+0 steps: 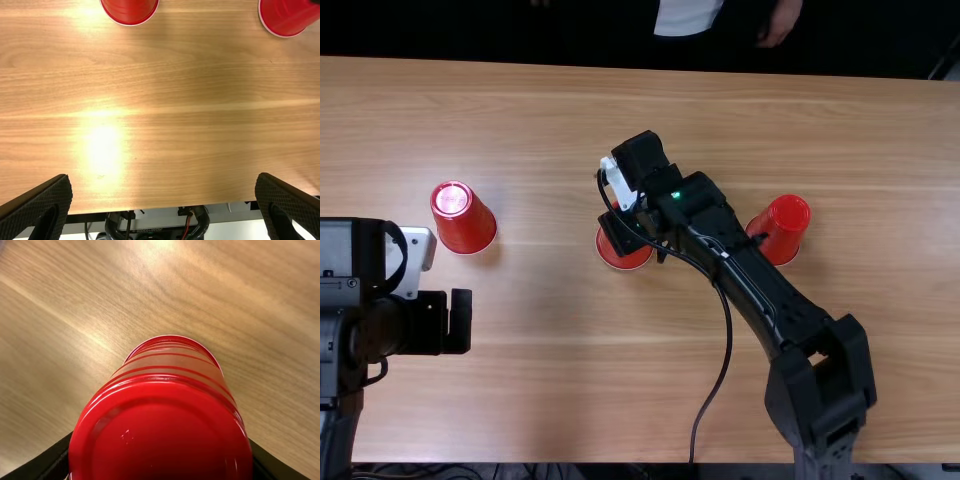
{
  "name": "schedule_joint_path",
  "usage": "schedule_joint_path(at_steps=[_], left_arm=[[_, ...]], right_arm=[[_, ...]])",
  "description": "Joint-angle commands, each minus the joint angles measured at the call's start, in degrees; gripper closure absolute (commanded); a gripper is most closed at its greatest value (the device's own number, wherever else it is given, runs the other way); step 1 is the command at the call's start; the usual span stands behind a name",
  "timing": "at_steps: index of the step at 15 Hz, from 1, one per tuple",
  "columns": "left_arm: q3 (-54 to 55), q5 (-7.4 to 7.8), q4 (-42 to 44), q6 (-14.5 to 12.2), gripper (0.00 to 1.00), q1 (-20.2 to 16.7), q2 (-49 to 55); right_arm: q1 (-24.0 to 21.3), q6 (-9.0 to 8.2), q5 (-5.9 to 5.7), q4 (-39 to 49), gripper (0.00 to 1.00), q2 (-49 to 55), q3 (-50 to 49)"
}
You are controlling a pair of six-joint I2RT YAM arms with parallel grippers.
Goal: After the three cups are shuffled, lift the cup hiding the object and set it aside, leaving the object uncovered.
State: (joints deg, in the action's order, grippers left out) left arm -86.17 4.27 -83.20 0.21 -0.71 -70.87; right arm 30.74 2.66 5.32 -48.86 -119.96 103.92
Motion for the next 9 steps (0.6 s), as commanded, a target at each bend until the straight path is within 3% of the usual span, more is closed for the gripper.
schedule_joint_path(at_steps=[1,4,9], left_arm=[[1.0,0.37,0.1,-0.1,0.0,0.5,-0.1],[1.0,0.37,0.1,-0.1,0.0,0.6,-0.1],[1.1,0.26,0.1,-0.1,0.0,0.6,0.0]], right_arm=[[-0.1,-0.55,-0.26,0.0,0.8,6.5,1.2],[-0.5,-0.55,-0.26,0.0,0.8,14.1,0.3],[-7.4,-0.44,-0.37,-1.7,0.8,27.2,-9.5]])
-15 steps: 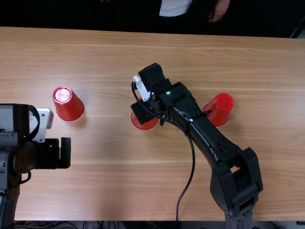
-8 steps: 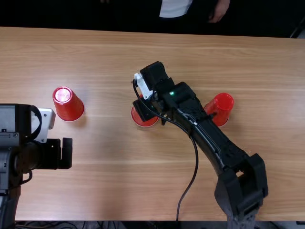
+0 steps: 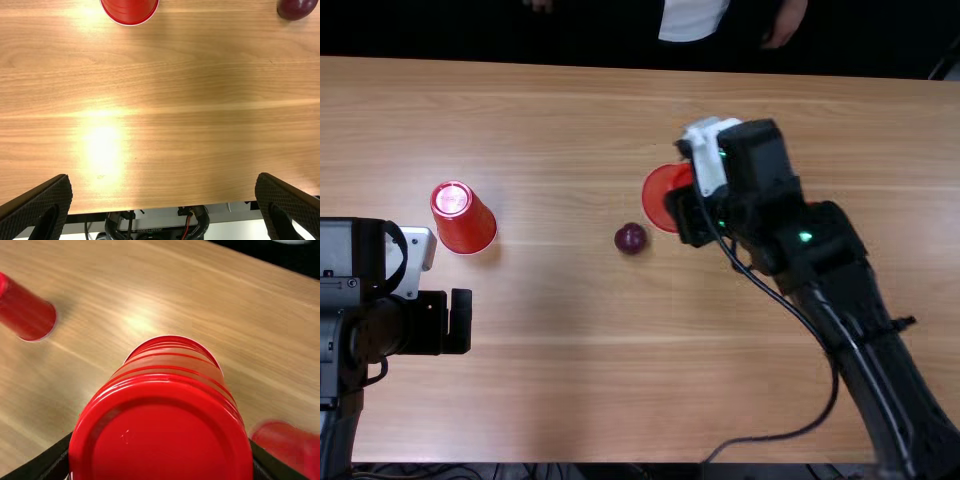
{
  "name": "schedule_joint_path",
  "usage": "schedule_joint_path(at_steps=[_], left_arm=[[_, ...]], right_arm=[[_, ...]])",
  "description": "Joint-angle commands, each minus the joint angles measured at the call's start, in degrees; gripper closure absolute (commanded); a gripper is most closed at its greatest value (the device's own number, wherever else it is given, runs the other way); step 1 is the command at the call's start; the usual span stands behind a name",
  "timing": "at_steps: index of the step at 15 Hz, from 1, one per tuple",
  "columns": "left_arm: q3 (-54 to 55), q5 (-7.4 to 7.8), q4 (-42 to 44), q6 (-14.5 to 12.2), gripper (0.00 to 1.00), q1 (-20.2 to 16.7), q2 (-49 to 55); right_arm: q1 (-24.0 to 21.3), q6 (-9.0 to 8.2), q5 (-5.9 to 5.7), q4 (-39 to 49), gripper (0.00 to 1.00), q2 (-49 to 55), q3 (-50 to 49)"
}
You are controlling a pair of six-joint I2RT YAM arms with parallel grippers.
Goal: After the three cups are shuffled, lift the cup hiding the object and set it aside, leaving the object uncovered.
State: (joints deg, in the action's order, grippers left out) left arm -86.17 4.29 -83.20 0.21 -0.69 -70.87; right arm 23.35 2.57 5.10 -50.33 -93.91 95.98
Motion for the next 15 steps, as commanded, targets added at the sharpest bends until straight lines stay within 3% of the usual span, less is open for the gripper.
schedule_joint_path(at_steps=[1,5,9,12,14,15], left_arm=[[1.1,0.24,0.1,-0.1,0.0,0.6,0.0],[1.1,0.35,0.0,-0.1,0.0,0.6,0.4],[1.2,0.13,-0.6,0.0,0.0,0.6,3.4],[1.1,0.03,-0.9,0.5,0.0,0.8,4.8],[1.0,0.03,-1.0,0.5,0.0,0.6,5.3],[1.0,0.03,-1.0,0.5,0.0,0.6,5.6]], right_arm=[[-0.5,-0.46,-0.15,-0.2,0.79,4.0,-5.2],[-0.9,-0.46,-0.15,1.0,0.79,11.3,-20.8],[-0.8,-0.56,0.06,1.2,0.77,10.9,-30.1],[-0.8,-0.56,-0.04,11.0,0.76,10.9,-36.1],[-0.7,-0.56,-0.04,16.5,0.68,10.9,-38.6],[-0.7,-0.46,-0.04,17.9,0.57,10.9,-39.4]])
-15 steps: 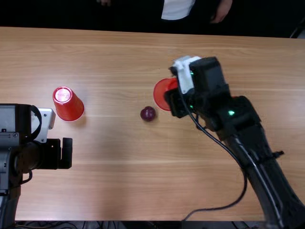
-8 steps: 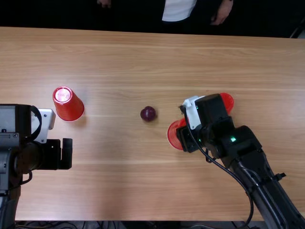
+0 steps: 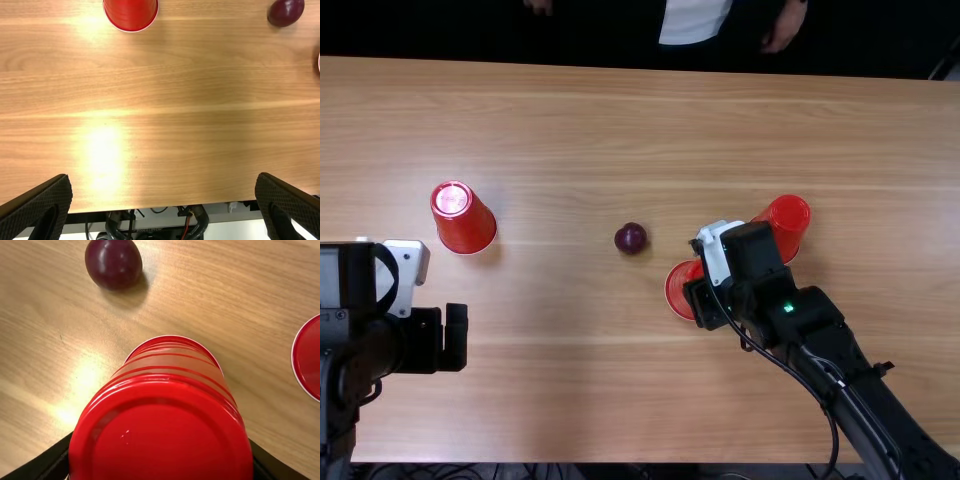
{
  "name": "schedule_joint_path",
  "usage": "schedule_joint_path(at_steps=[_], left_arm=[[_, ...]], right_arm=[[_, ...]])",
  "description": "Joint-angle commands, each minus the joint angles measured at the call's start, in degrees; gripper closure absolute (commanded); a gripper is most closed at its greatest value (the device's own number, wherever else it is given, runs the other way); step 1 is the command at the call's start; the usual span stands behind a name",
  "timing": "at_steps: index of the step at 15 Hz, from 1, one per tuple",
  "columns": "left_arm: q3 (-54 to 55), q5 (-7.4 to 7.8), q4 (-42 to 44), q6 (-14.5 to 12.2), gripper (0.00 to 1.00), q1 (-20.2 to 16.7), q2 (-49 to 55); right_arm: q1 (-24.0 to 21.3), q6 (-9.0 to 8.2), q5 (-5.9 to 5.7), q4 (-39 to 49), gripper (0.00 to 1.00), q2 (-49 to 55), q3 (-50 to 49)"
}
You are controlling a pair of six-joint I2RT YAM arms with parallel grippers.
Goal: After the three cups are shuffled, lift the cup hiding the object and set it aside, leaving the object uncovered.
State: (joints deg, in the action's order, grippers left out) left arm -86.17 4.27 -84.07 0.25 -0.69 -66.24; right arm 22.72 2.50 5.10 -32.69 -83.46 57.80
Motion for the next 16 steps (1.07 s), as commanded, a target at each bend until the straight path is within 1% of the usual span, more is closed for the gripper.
schedule_joint_path(at_steps=[1,2,3,5,8,11,13,14,16], left_arm=[[1.0,-0.16,-0.1,0.5,0.0,0.6,1.5],[0.9,-0.16,-0.2,0.5,0.0,0.6,1.7],[0.8,-0.16,-0.3,0.5,0.0,0.6,1.8],[0.7,-0.27,-0.9,0.5,0.0,0.6,1.9],[0.7,-0.27,-1.3,0.5,0.0,0.6,2.5],[0.7,-0.16,-1.3,0.5,0.0,0.6,3.0],[0.7,-0.16,-1.1,0.4,0.0,0.6,3.6],[0.8,0.26,-1.0,0.4,0.0,0.6,4.7],[1.0,0.47,-1.0,0.4,0.0,0.6,5.5]], right_arm=[[0.0,-0.39,0.06,1.0,0.23,0.4,-1.6],[0.0,-0.39,0.06,1.0,0.0,0.2,-1.8],[0.0,-0.08,-0.04,1.0,0.0,0.2,-1.9],[-0.1,-0.5,0.06,1.1,0.0,0.5,-1.7],[-0.1,-0.5,0.06,1.0,0.0,1.3,-1.1],[-0.3,-0.29,-0.04,0.7,0.0,9.5,1.7],[-0.7,-0.18,-0.15,-1.8,0.0,13.5,3.5],[-2.2,-0.18,-0.15,-4.6,0.0,16.9,3.7],[-6.6,0.35,-0.25,-10.7,0.0,23.1,5.2]])
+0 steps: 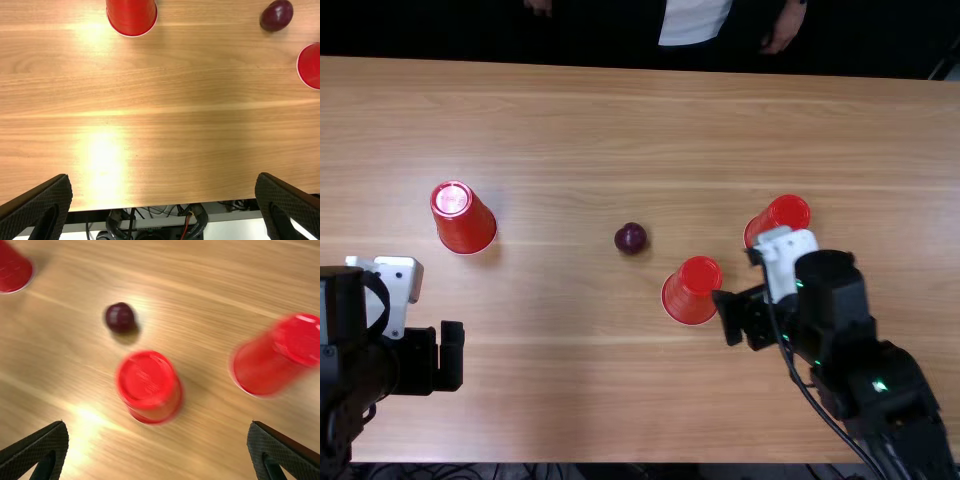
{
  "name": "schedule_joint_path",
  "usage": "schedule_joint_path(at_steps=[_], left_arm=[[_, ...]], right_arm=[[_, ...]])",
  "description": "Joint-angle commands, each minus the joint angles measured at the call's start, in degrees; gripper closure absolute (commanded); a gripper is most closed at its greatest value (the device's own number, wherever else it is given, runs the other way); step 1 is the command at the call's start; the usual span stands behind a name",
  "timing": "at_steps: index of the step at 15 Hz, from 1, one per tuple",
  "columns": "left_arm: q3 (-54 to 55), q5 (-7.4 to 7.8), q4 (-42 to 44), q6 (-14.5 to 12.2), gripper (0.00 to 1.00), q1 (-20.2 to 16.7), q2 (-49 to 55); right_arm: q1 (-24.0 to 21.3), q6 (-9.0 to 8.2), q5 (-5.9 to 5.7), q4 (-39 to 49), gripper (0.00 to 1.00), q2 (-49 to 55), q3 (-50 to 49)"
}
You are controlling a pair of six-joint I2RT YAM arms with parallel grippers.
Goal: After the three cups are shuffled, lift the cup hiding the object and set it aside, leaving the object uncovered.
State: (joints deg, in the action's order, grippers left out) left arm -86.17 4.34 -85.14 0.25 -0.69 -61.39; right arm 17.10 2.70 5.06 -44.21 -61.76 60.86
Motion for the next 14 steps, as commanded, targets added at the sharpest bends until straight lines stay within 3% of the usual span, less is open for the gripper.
schedule_joint_path(at_steps=[1,3,7,14], left_arm=[[1.2,0.51,0.0,0.4,0.0,0.6,1.3],[2.9,0.62,0.0,0.4,0.0,0.6,3.0],[7.5,0.62,0.7,0.5,0.0,0.6,7.7],[23.8,0.72,6.0,0.6,0.0,0.5,26.0]], right_arm=[[-3.5,0.25,-0.31,-2.8,0.0,3.9,2.9],[-9.2,0.68,-0.42,-9.0,0.0,8.8,4.7],[-17.6,3.21,-0.31,-13.5,0.0,18.4,3.1],[-18.5,2.57,-0.1,-12.8,0.0,40.1,-7.8]])
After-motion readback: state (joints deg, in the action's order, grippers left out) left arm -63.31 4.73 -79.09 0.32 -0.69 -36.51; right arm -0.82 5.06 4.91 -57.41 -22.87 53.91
